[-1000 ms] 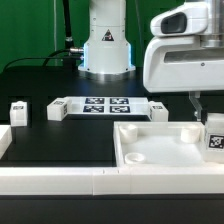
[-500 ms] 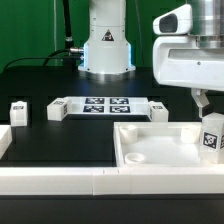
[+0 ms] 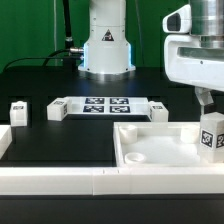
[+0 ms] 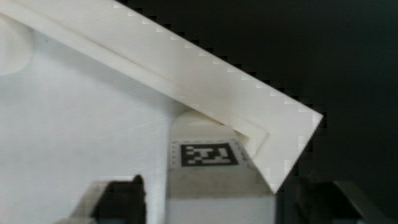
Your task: Assemble square table
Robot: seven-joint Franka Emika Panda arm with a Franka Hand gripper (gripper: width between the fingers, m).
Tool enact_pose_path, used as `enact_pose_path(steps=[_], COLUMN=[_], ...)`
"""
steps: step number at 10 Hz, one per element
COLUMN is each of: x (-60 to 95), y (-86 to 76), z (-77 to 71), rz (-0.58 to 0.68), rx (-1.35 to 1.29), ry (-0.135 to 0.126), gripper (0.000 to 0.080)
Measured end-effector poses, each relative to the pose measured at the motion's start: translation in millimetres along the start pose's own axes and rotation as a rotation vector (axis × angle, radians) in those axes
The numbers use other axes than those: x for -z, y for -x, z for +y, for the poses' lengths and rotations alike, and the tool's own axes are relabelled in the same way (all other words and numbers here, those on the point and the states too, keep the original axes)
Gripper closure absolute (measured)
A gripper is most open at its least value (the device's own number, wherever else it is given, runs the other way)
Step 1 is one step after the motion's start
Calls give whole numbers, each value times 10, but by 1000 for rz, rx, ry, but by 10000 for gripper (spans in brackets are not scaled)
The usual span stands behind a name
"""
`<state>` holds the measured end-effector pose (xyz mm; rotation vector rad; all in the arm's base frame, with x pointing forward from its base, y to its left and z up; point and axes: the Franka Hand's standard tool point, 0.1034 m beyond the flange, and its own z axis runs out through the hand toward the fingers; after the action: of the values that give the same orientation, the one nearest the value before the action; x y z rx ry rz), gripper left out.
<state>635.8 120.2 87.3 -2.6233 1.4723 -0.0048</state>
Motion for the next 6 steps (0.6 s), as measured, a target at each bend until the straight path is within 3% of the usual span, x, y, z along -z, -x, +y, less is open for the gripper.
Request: enact_pose_path(steps=[1, 2, 4, 6], x=[8, 16, 9, 14], y=[-37, -49, -43, -57], z=[12, 10, 12, 30], rz=[1, 1, 2, -1], rx=[75, 130, 289, 652], ry=[-1, -2, 0, 16], gripper=[248, 170, 156, 150])
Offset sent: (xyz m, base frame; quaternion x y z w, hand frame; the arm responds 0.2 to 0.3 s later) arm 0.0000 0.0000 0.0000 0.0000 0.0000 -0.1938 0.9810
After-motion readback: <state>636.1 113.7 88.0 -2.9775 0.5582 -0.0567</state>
